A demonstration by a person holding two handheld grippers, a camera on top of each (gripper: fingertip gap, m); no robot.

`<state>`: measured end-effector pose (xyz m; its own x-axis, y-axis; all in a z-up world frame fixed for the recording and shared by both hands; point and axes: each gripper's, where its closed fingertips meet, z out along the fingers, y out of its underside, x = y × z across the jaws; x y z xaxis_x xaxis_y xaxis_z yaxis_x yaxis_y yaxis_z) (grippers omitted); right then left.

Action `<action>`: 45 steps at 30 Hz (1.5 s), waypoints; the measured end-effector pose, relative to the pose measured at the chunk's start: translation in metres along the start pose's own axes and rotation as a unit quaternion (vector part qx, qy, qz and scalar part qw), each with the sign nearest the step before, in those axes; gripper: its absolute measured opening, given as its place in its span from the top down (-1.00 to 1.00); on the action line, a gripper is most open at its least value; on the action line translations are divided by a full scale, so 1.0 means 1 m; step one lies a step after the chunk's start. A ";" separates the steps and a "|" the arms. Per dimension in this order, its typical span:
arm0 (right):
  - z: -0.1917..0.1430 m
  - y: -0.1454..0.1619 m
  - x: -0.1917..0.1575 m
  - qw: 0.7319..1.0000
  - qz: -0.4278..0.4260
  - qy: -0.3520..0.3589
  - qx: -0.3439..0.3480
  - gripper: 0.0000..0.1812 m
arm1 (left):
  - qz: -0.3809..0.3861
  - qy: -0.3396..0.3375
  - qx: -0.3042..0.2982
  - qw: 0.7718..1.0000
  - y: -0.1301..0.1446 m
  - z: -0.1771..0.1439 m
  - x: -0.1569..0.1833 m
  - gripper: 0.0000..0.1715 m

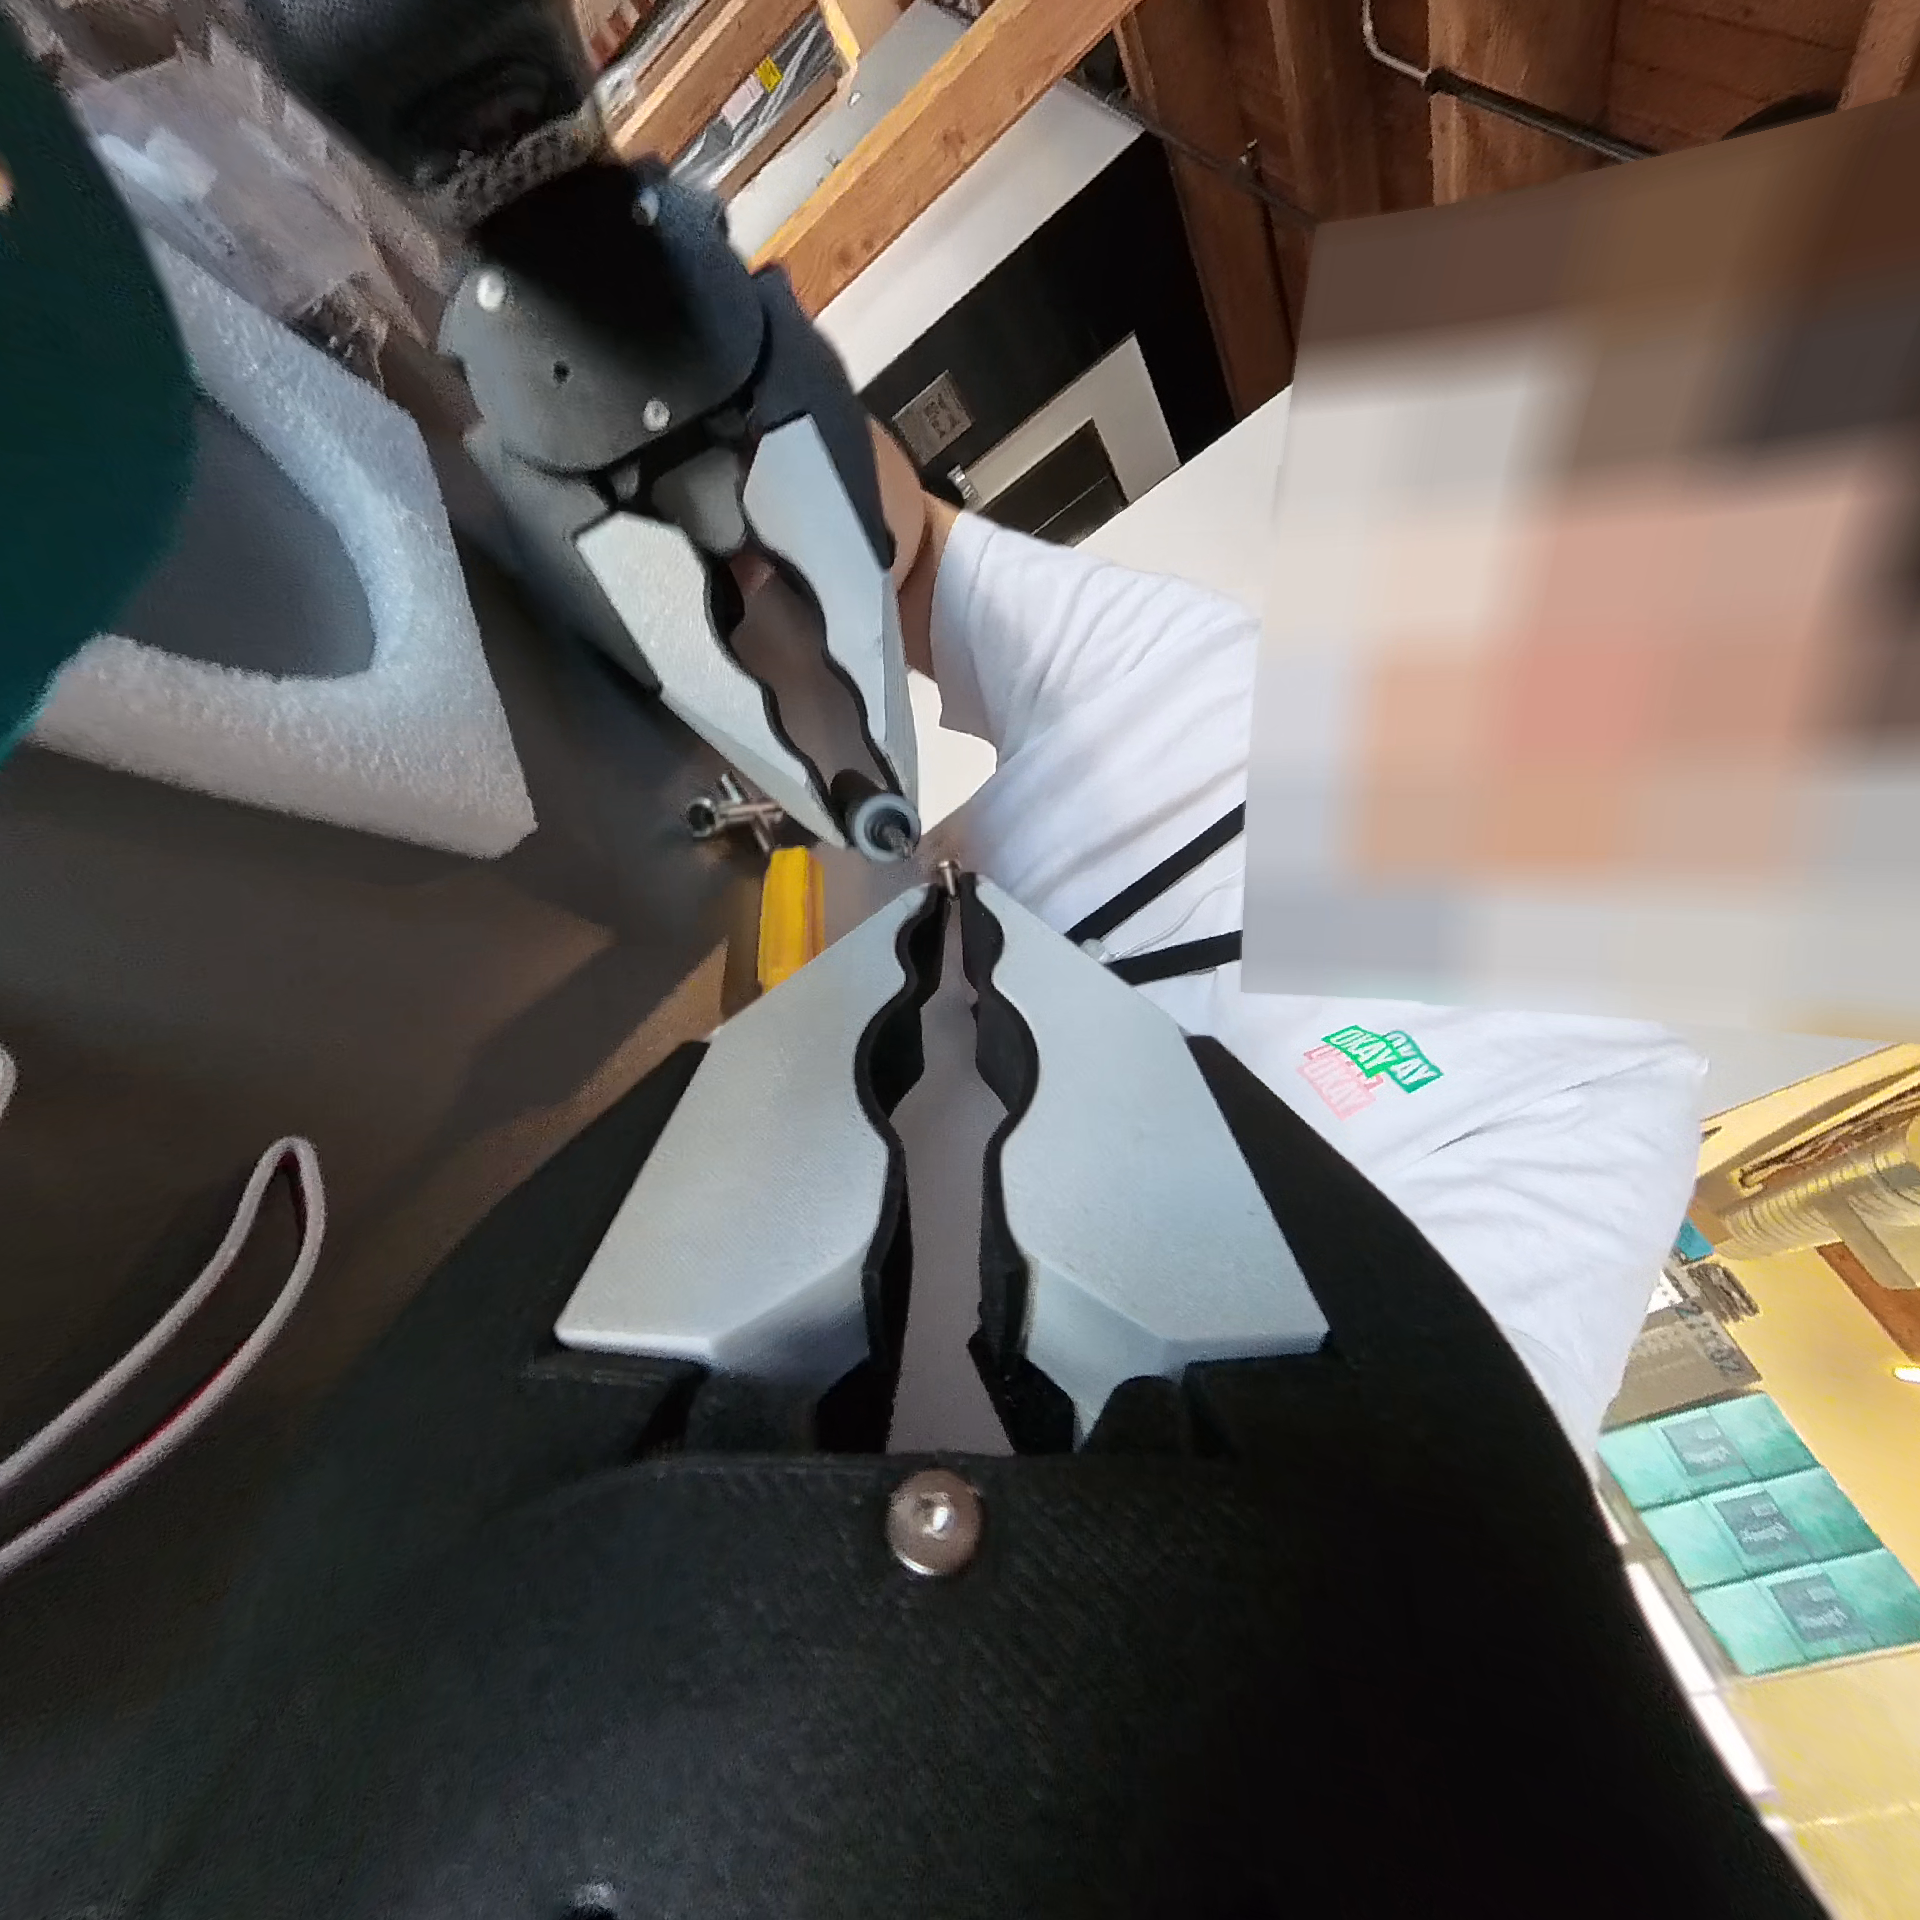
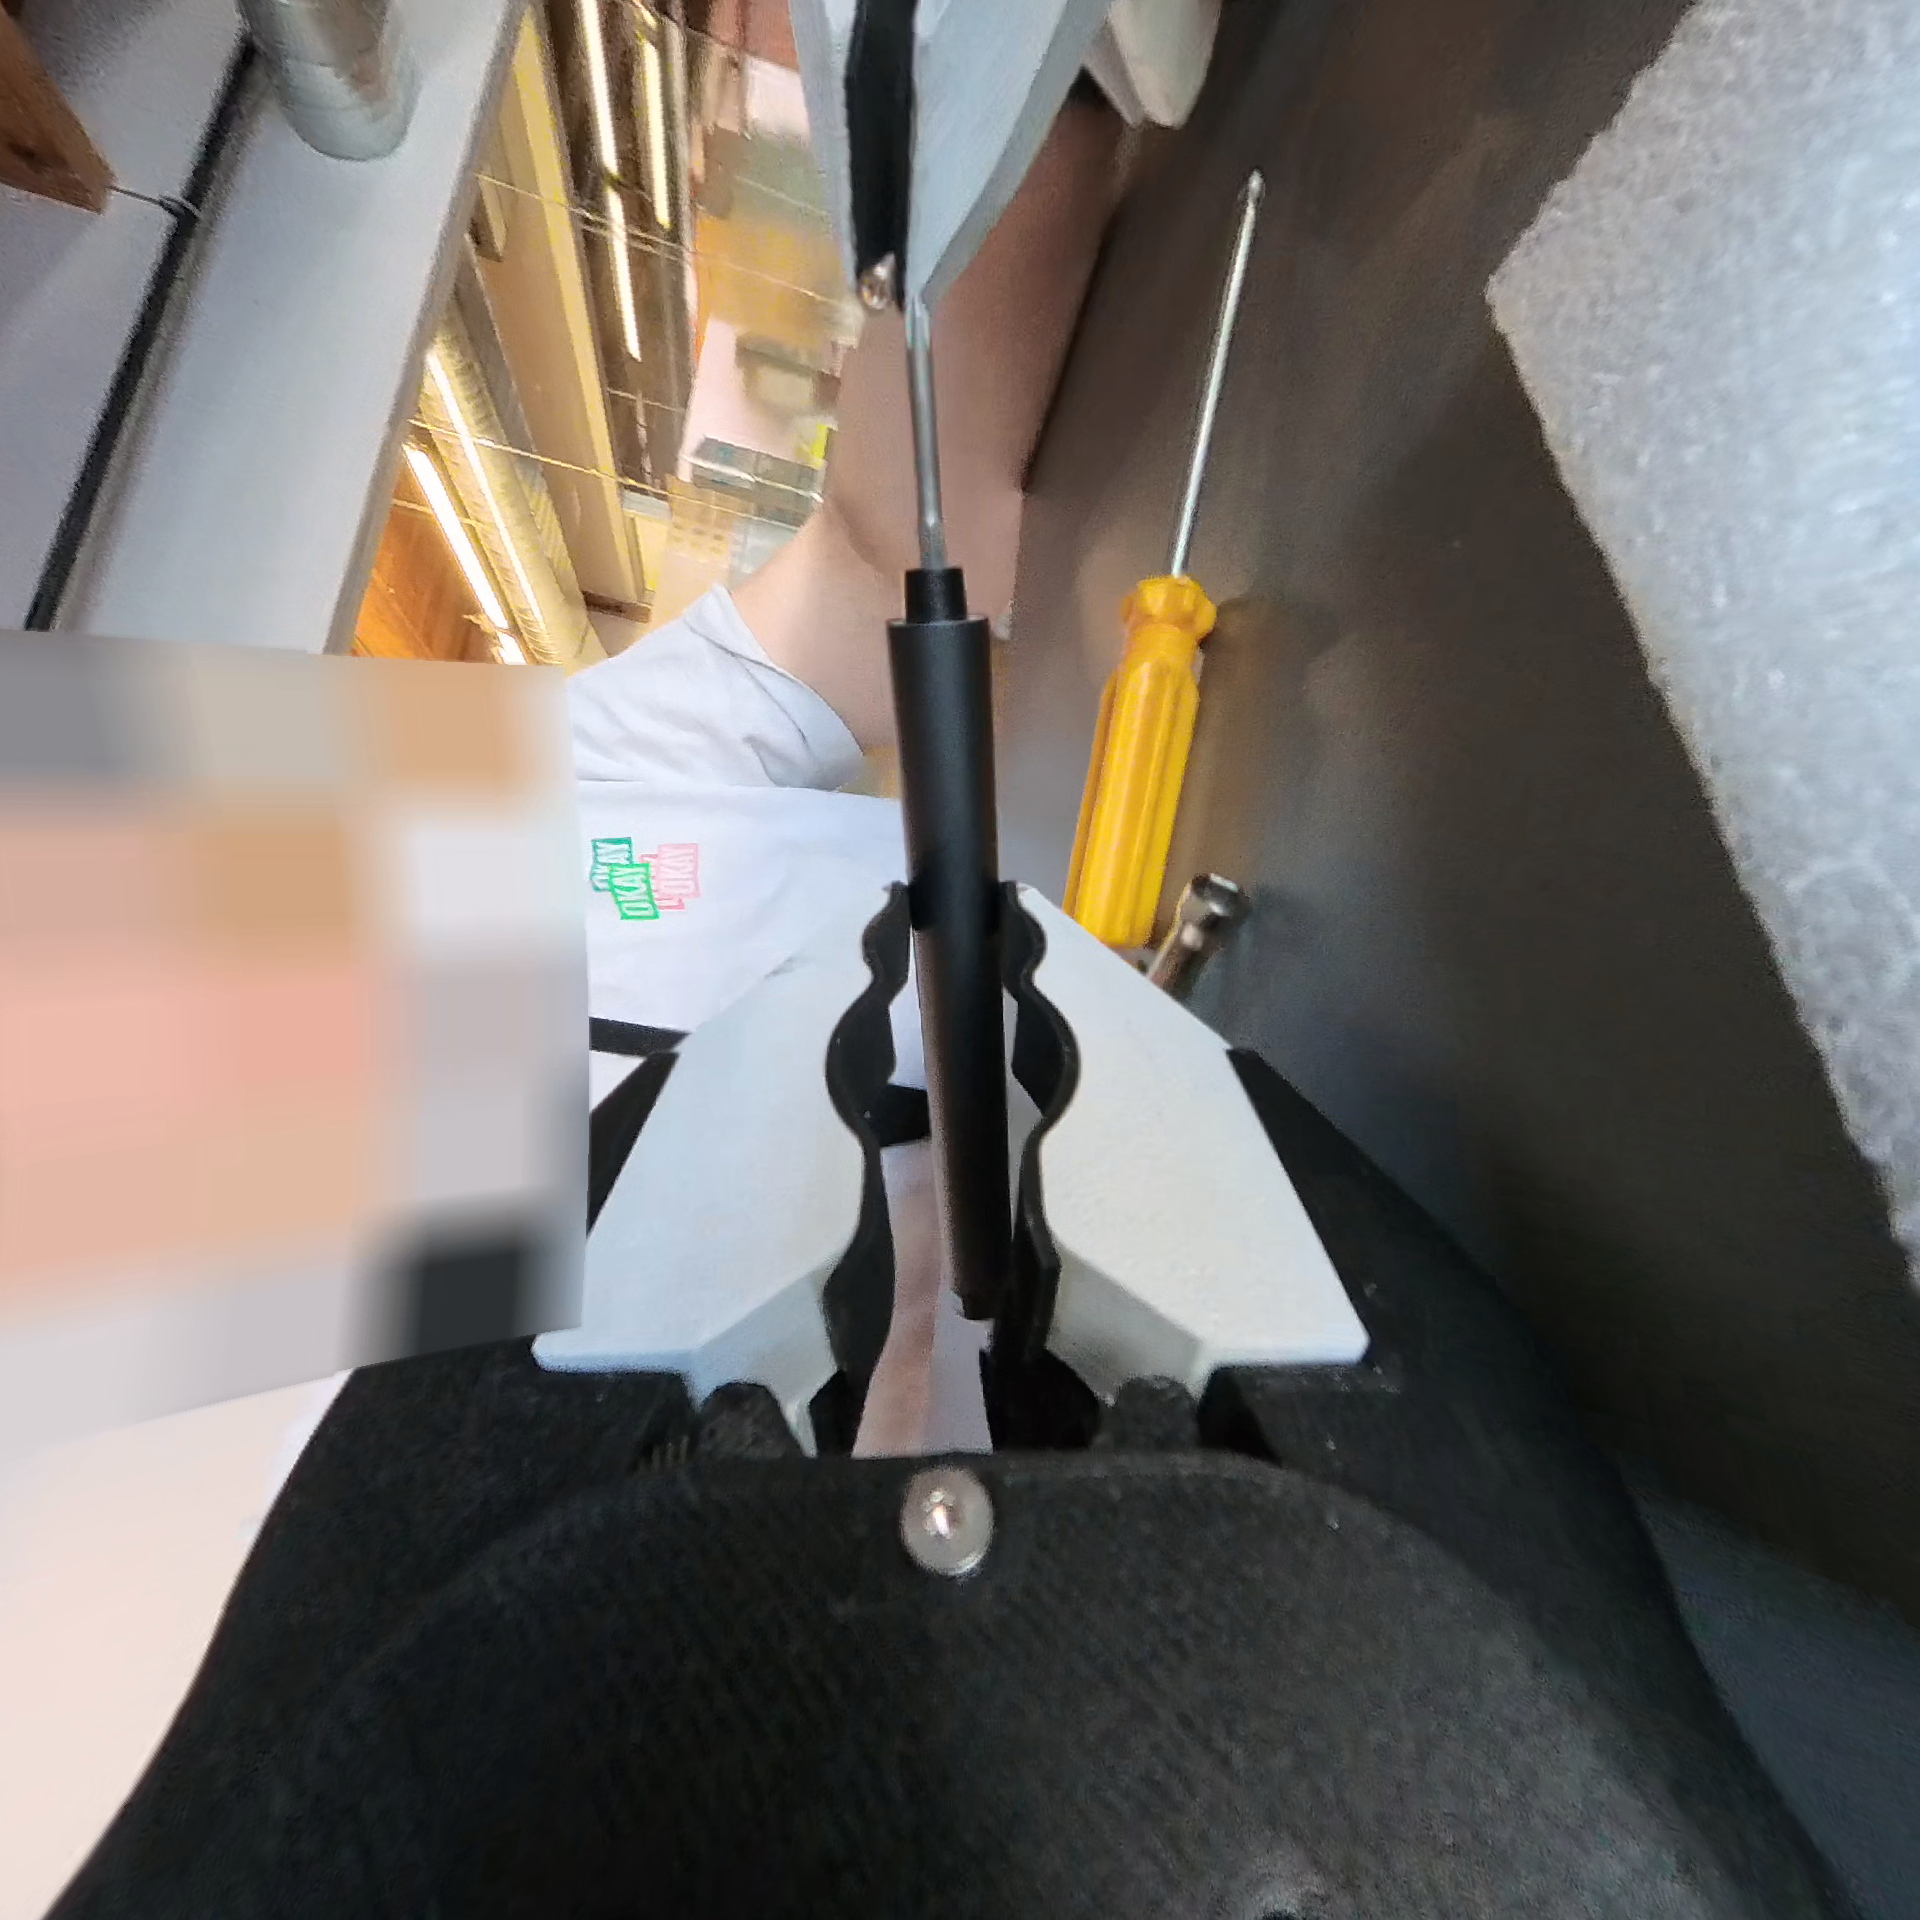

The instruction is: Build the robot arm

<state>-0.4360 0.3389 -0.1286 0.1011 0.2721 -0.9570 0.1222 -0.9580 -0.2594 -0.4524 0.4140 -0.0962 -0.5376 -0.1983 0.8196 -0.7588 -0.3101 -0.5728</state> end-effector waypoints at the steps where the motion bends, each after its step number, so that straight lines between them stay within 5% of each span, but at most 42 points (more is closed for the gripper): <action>1: -0.003 0.003 0.001 1.000 0.001 0.016 -0.019 0.84 | -0.011 -0.009 -0.011 1.000 0.004 -0.001 -0.003 1.00; 6: -0.022 0.008 0.017 0.985 -0.045 0.142 -0.090 0.83 | -0.061 -0.064 -0.067 0.994 0.020 -0.005 -0.022 1.00; 11: -0.033 0.010 0.032 0.942 -0.111 0.298 -0.105 0.83 | -0.064 -0.091 -0.095 0.989 0.028 -0.005 -0.029 1.00; 19: -0.029 0.002 0.033 0.916 -0.176 0.346 -0.099 0.83 | -0.052 -0.105 -0.125 0.985 0.038 0.001 -0.030 1.00; 33: -0.049 -0.024 0.044 0.740 -0.389 0.528 -0.149 0.83 | -0.061 -0.092 -0.119 0.987 0.037 0.000 -0.028 1.00; 45: -0.047 -0.026 0.043 0.739 -0.394 0.528 -0.142 0.83 | -0.070 -0.101 -0.104 0.987 0.036 -0.002 -0.029 1.00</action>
<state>-0.3890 0.3799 -0.1565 0.5847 0.7972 0.1502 0.7402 -0.4485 -0.5009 -0.4646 0.4100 -0.1403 -0.3538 -0.3555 0.8651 -0.8906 -0.1546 -0.4278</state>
